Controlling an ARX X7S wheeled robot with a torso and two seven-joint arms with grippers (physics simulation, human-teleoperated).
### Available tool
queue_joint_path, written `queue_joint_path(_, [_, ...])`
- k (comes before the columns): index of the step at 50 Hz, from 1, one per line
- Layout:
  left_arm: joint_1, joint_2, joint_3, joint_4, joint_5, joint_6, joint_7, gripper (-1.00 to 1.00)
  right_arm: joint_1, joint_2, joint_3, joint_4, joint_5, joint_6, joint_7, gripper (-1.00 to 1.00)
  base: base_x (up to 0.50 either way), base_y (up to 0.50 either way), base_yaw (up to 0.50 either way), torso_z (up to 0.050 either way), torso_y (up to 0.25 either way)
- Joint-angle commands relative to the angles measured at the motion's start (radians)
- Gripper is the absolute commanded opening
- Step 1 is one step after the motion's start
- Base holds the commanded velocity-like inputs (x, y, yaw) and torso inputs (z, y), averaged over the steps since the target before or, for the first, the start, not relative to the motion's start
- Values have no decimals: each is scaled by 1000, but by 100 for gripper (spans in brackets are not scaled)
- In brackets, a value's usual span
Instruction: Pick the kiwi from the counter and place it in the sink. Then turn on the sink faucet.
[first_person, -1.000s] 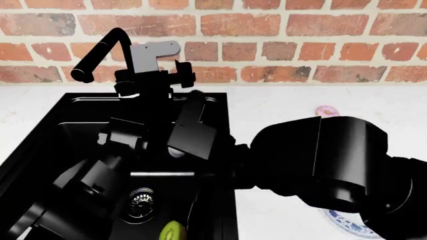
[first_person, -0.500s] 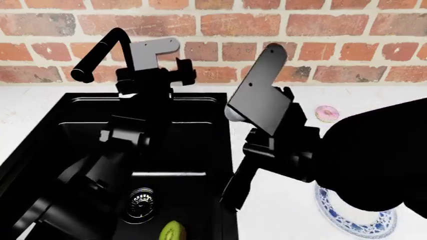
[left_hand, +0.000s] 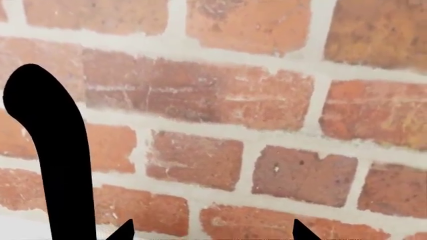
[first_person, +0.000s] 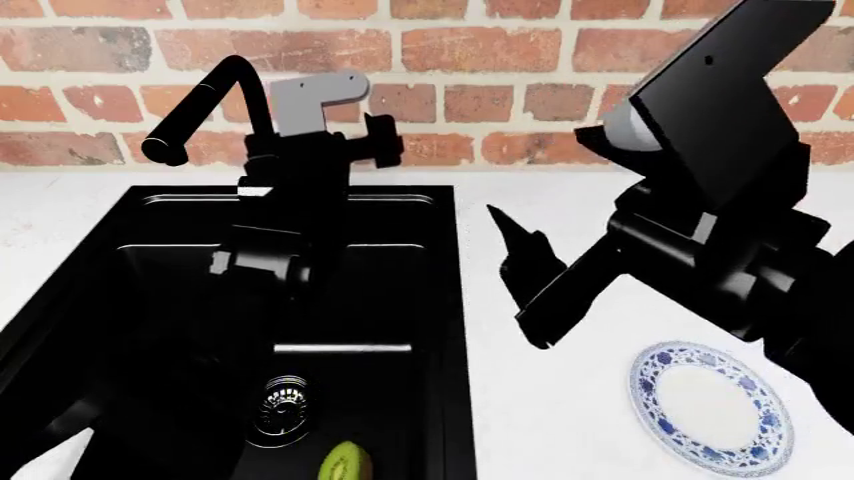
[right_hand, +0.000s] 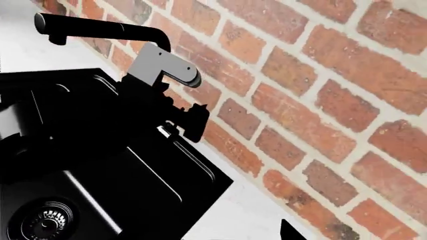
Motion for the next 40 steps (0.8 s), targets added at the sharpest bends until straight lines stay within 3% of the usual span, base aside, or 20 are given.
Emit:
queue_joint_path(1, [-23, 5, 225, -41, -206, 58, -15, 100, 45, 93, 22, 8, 90, -37, 139, 100, 0, 0, 0, 0, 0])
queue_joint_path(19, [-32, 6, 490, -35, -449, 121, -52, 100, 11, 114, 50, 3, 47, -75, 121, 100, 0, 0, 0, 0, 0])
queue_joint_path(40, [-34, 6, 571, -8, -568, 123, -30, 100, -36, 133, 64, -9, 10, -99, 87, 100, 0, 0, 0, 0, 0])
